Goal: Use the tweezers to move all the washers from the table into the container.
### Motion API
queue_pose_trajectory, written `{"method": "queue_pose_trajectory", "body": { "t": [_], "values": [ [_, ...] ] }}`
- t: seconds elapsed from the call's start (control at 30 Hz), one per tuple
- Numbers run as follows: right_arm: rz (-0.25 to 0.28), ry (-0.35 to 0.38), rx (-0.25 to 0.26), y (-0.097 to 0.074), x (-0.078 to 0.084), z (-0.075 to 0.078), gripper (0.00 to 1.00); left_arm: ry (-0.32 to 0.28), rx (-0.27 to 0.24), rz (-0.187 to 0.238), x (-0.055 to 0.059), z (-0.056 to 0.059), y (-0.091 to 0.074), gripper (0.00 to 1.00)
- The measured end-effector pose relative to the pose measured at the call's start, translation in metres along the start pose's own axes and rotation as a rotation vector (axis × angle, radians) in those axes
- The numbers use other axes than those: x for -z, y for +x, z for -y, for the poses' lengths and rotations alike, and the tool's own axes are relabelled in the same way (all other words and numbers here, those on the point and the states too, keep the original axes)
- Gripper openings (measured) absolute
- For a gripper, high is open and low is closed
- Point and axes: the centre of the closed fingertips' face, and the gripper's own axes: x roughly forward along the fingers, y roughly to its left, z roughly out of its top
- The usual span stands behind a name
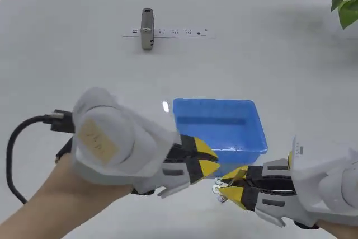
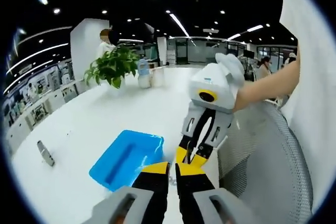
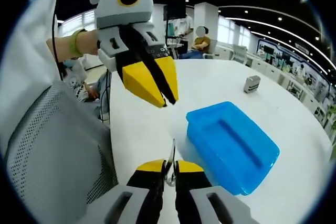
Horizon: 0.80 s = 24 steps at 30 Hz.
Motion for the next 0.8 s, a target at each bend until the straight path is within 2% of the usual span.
{"method": "queue_pose_trajectory", "body": {
  "t": [0.03,0.07,0.13,0.2,0.3,0.37,0.53,0.67,0.8],
  "values": [
    [0.009,0.007,-0.002,0.000,0.000,0.000,0.03,-0.028,-0.017,0.021,0.000,-0.003,-0.004,0.03],
    [0.033,0.031,-0.002,0.000,-0.001,0.001,0.03,-0.072,-0.047,0.076,-0.002,-0.007,-0.010,0.05],
    [0.061,0.092,-0.006,0.000,-0.002,0.002,0.03,-0.140,-0.064,0.156,-0.007,-0.007,-0.018,0.12],
    [0.083,0.131,-0.005,-0.001,-0.003,0.004,0.02,-0.205,-0.106,0.189,-0.005,-0.010,-0.025,0.22],
    [0.093,0.199,0.016,-0.003,-0.001,0.011,0.02,-0.237,-0.166,0.196,0.003,-0.012,-0.028,0.38],
    [0.089,0.241,0.019,-0.005,0.001,0.013,0.02,-0.259,-0.186,0.212,0.006,-0.009,-0.029,0.47],
    [0.070,0.248,0.034,-0.012,0.000,0.013,0.02,-0.297,-0.241,0.228,0.013,-0.005,-0.033,0.62],
    [0.084,0.268,0.058,-0.023,-0.011,0.015,0.02,-0.300,-0.332,0.238,0.019,-0.012,-0.043,0.73],
    [0.093,0.276,0.091,-0.035,-0.023,0.023,0.02,-0.302,-0.391,0.264,0.019,-0.016,-0.055,0.84]
  ]
}}
